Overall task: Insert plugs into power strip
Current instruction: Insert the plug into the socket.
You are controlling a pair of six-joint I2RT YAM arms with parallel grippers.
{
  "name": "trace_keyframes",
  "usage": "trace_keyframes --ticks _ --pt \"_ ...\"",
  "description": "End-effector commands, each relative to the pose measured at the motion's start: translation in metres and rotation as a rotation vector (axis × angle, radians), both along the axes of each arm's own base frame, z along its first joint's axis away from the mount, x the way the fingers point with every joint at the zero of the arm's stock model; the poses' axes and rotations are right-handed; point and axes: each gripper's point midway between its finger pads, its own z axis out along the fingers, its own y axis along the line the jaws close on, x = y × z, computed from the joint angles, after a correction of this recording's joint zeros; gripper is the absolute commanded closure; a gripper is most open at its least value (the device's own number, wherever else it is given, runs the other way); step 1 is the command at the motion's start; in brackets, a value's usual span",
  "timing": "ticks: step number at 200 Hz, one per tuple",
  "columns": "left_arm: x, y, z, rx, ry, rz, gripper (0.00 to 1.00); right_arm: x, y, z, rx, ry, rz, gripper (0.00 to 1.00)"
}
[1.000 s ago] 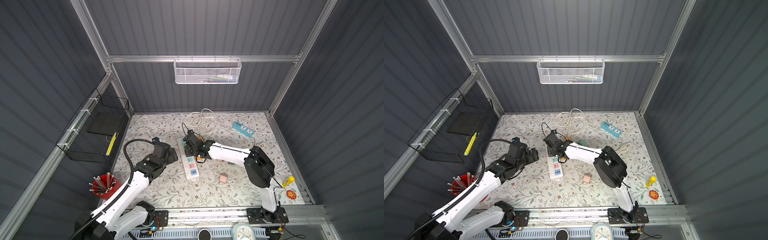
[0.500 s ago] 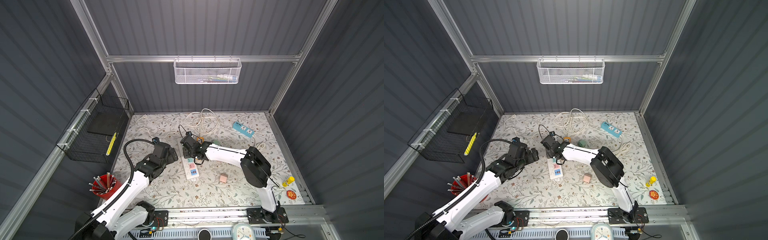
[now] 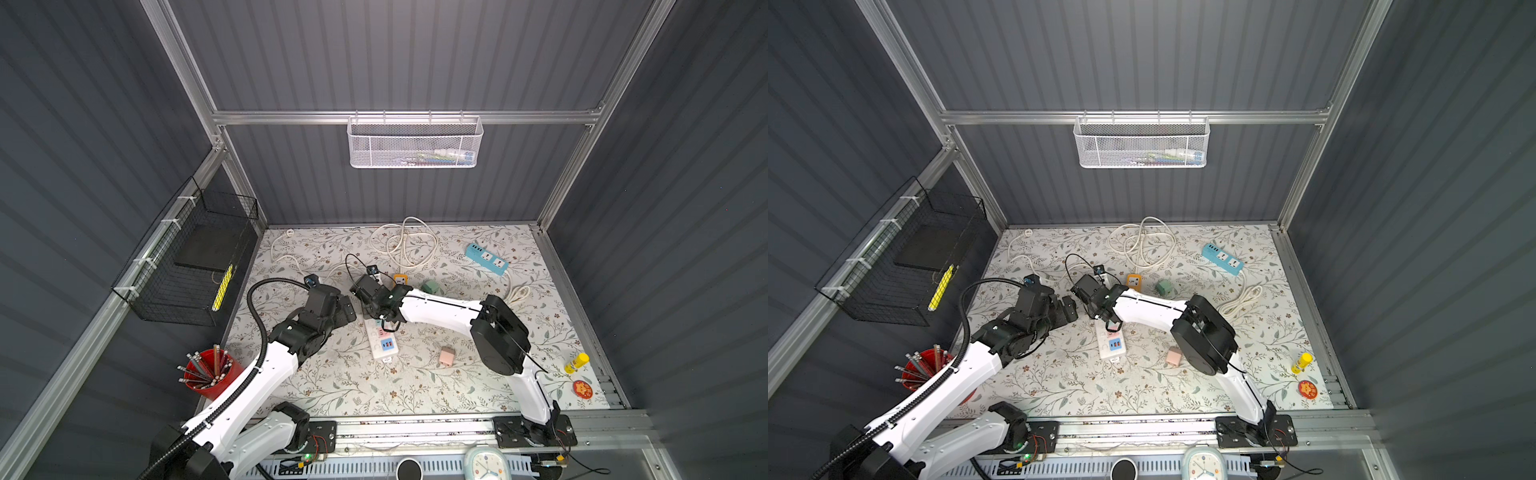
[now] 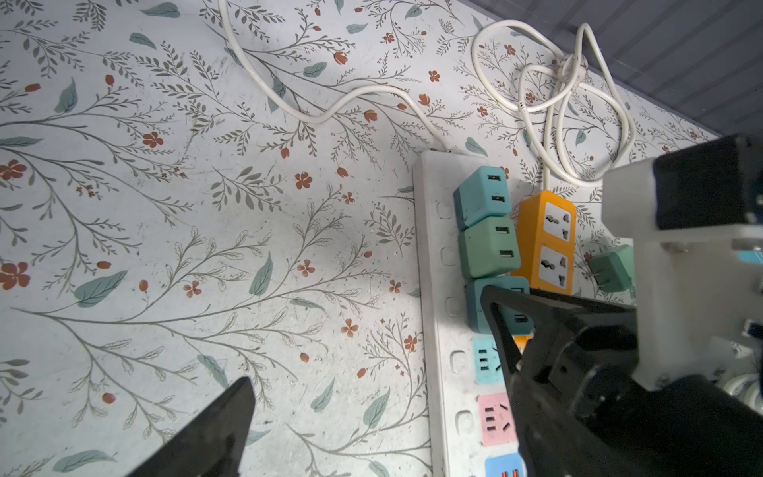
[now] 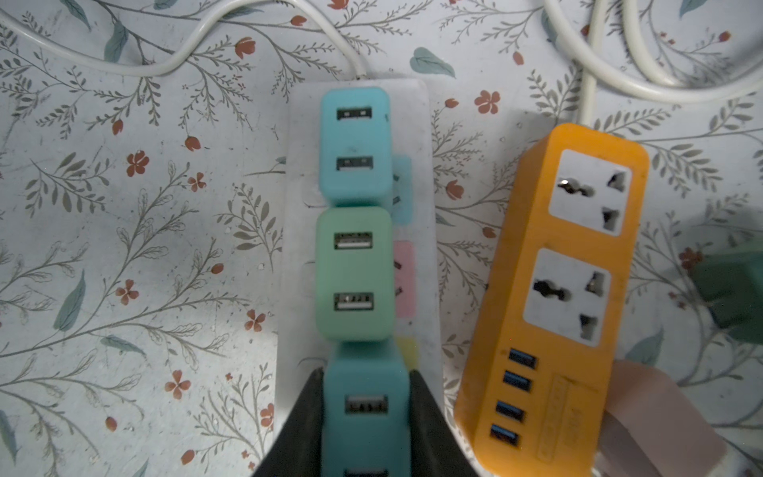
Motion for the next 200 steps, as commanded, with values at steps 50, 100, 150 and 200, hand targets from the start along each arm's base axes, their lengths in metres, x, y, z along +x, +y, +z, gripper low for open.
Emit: trace_keyframes --ticks 50,100,150,200 --pt "-0.007 0.009 0.003 0.019 -0.011 0.008 0.03 -0.03 -0.033 -0.089 -0.189 0.187 -0.018 0.74" --pt "-0.01 0.01 0.005 -0.008 -0.028 0.022 0.01 -0.03 -0.018 -0.053 -0.124 0.136 0.034 0.56" --pt "-0.011 0.012 0.013 0.002 -0.032 0.021 0.0 -0.024 0.005 0.029 0.033 0.025 0.151 0.37" --pt "-0.011 0.014 0.024 -0.005 -0.058 0.032 0.0 -0.032 0.004 0.077 0.13 -0.019 0.188 0.32"
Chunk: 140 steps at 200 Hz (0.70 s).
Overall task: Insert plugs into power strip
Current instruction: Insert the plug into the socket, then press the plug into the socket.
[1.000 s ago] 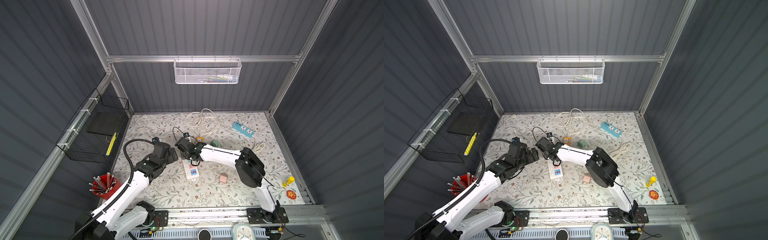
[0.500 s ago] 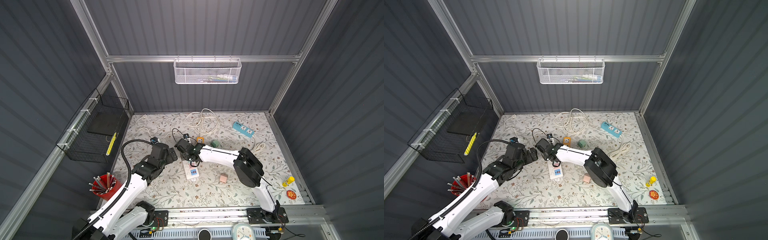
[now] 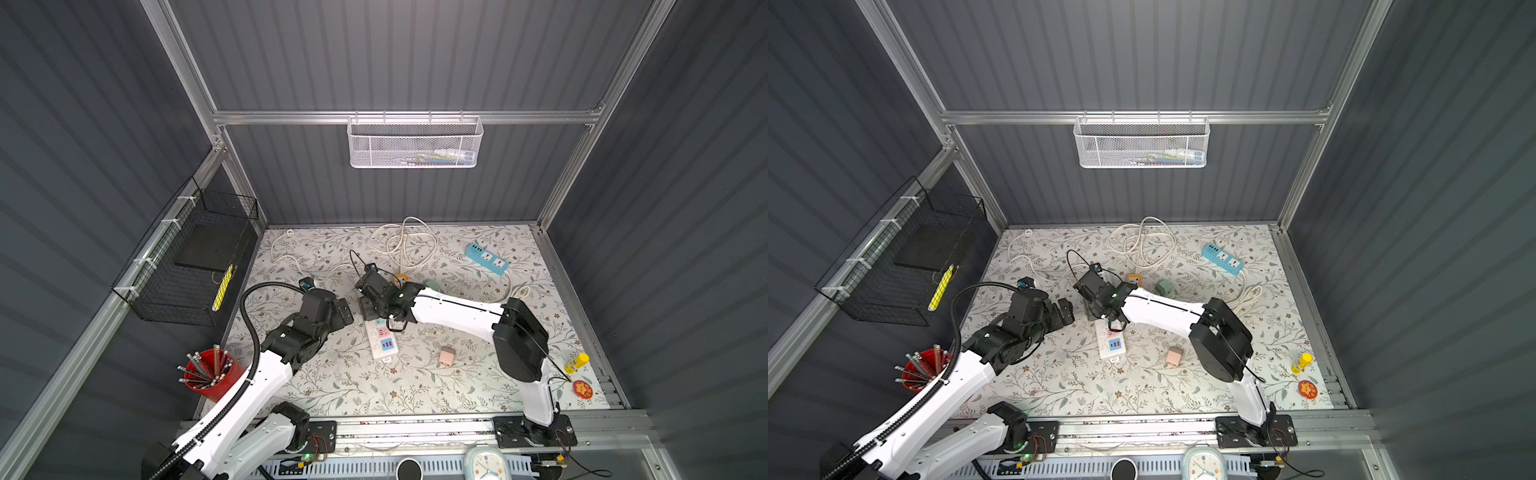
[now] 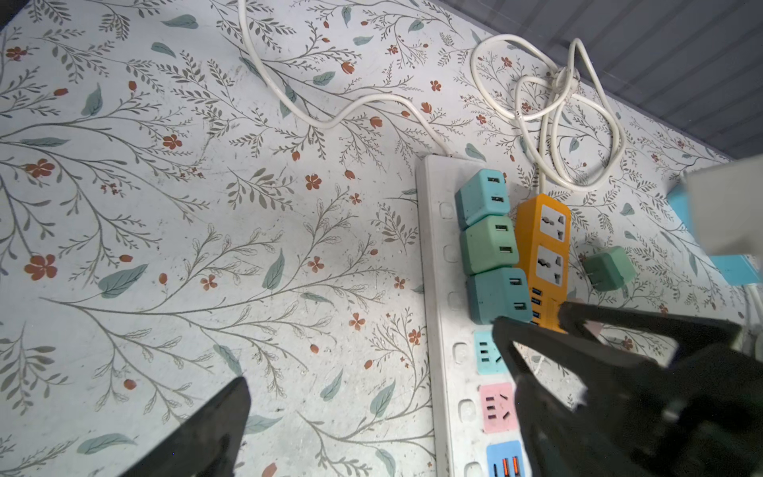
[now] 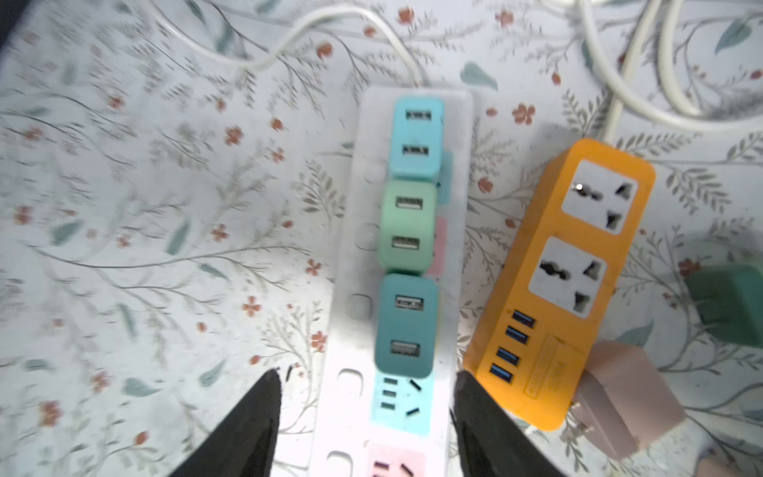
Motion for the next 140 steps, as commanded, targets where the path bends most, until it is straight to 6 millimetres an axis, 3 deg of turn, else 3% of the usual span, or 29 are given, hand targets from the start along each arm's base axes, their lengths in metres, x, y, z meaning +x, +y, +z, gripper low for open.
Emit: trace_keyframes --ticks 1,89,111,140 --pt "0.0 0.005 0.015 0.0 -0.026 0.019 0.0 -0.004 -0.003 0.016 0.031 -0.015 0.026 0.32" --pt "0.006 -0.002 0.024 -0.017 -0.029 0.005 0.0 0.024 -0.029 0.027 -0.008 -0.062 -0.035 0.36" --pt "0.007 -0.002 0.025 -0.02 -0.036 0.003 0.0 0.027 -0.033 0.021 -0.031 -0.061 -0.039 0.37" --pt "0.006 -0.003 0.022 -0.022 -0.027 -0.002 0.0 0.026 -0.034 -0.004 -0.067 -0.022 -0.043 0.38"
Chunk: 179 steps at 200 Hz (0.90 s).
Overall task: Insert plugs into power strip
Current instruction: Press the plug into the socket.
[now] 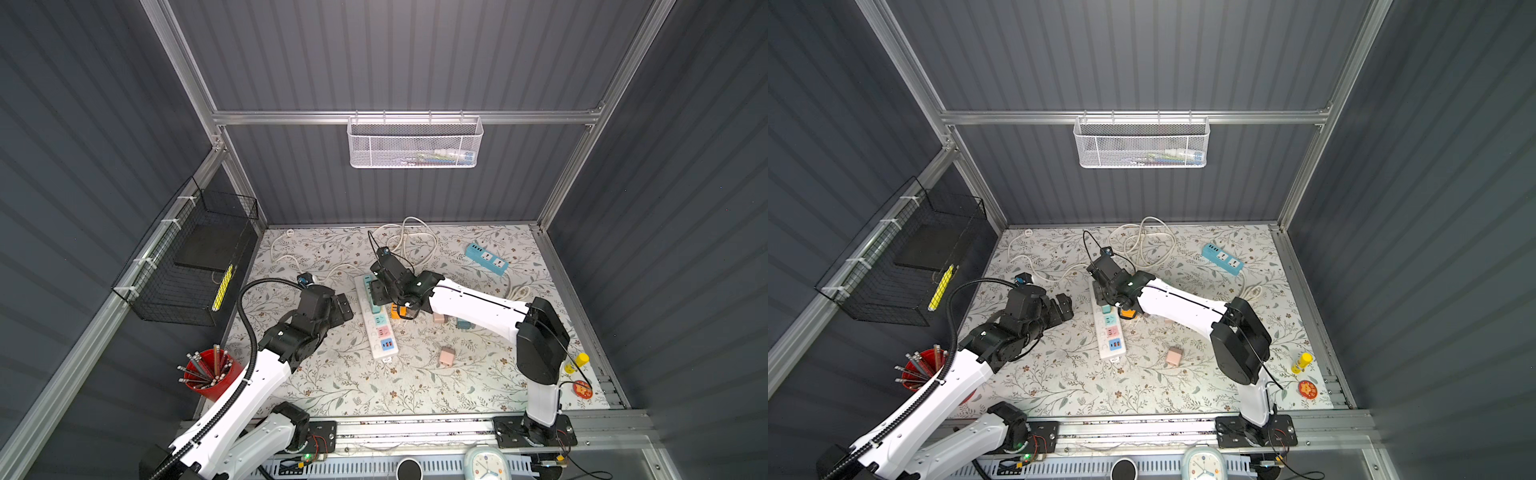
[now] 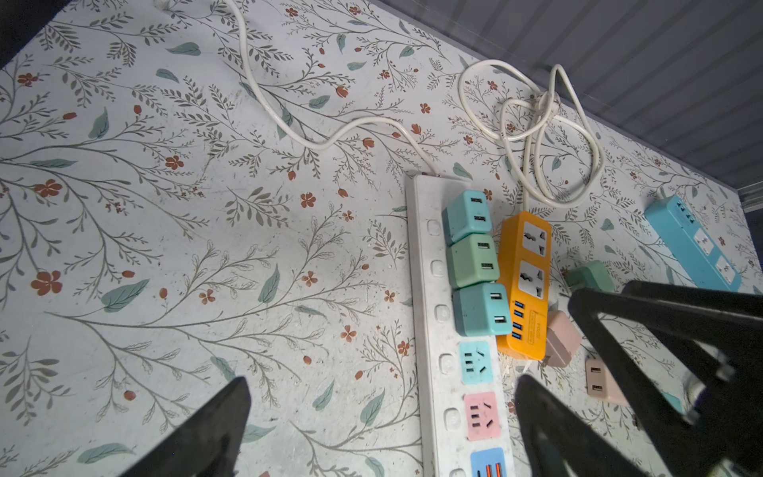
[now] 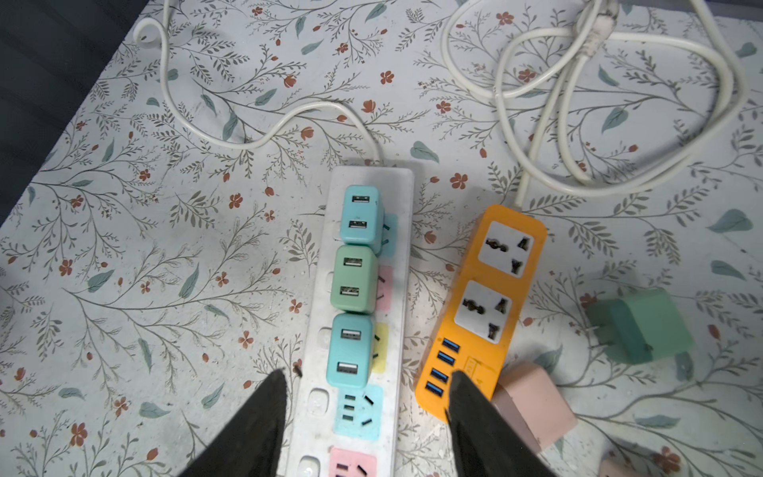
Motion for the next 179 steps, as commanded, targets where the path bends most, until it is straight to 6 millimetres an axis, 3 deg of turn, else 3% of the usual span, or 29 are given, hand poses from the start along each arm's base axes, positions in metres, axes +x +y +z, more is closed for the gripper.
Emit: trace_keyframes --ticks 1,72,114,137,179 --pt "0.001 -0.001 0.007 -0.012 -0.003 -0.004 0.0 -0.002 -0.004 -0.029 -0.076 0.037 0.0 0.38" --pt "0.0 -0.002 -0.002 -0.016 0.005 -0.005 0.0 -0.008 -0.014 -0.087 -0.126 0.126 -0.031 0.4" --pt "-0.001 -0.001 -0.007 -0.018 0.014 -0.003 0.0 -0.013 -0.018 -0.093 -0.122 0.141 -0.035 0.41" --pt "-0.001 -0.007 -0.008 -0.036 0.028 -0.022 0.0 -0.012 -0.017 -0.07 -0.096 0.109 -0.026 0.4" --pt "0.003 -0.021 -0.002 -0.053 0.02 -0.097 0.0 -0.014 -0.028 0.013 -0.007 -0.01 -0.01 0.36"
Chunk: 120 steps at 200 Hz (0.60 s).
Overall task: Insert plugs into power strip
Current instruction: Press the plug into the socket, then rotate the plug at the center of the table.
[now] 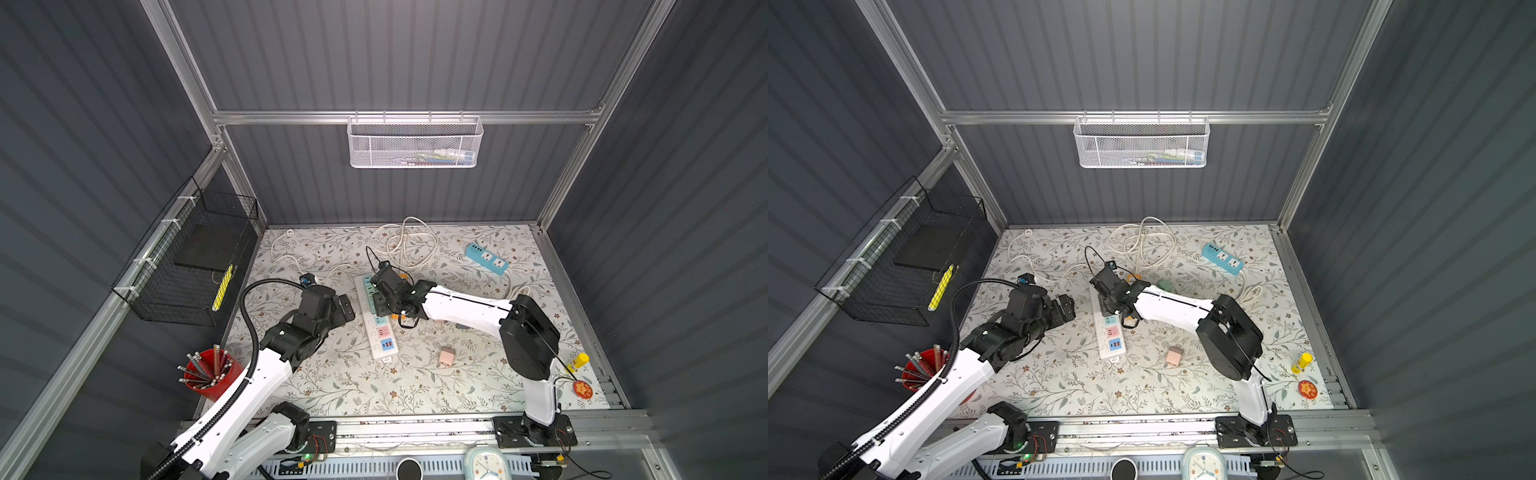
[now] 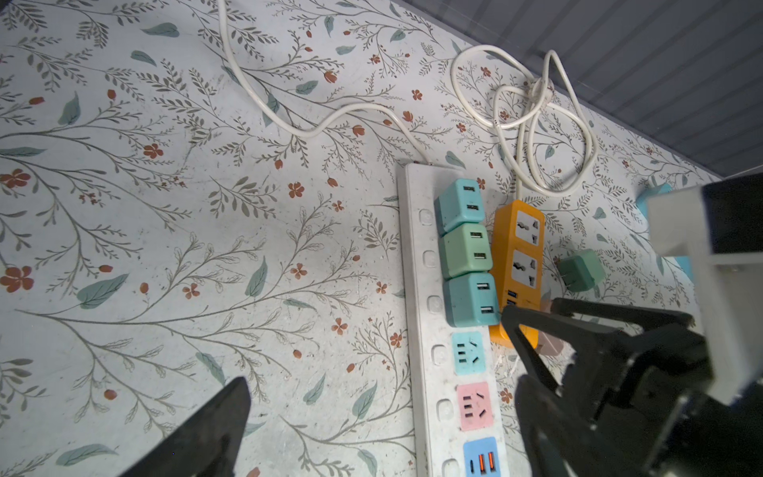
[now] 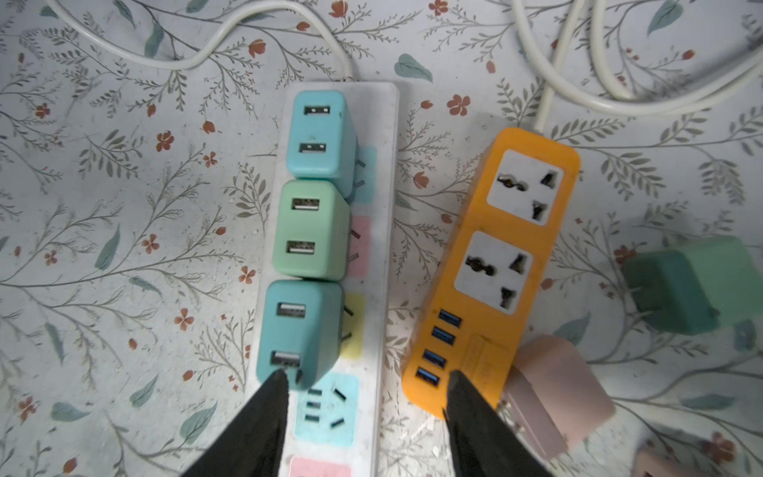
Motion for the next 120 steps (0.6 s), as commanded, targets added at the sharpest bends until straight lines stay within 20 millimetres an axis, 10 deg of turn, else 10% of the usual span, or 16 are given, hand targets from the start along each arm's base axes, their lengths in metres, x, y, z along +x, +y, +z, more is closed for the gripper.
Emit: trace_keyframes --ticks 1,19,82,120 --pt "0.004 -0.013 0.004 -0.027 -0.002 -0.063 0.0 -0.004 -0.016 0.056 0.041 -0.08 0.002 0.36" --pt "0.007 -0.025 0.002 -0.051 0.0 -0.115 0.0 -0.01 -0.041 0.068 0.024 -0.11 -0.041 0.35" --pt "0.004 -0.099 -0.003 -0.144 -0.004 -0.397 0.03 -0.08 -0.166 0.012 -0.063 0.027 -0.249 0.31" --pt "0.0 -0.13 0.001 -0.089 -0.023 -0.489 0.04 -0.133 -0.192 -0.028 0.025 0.194 -0.29 0.28"
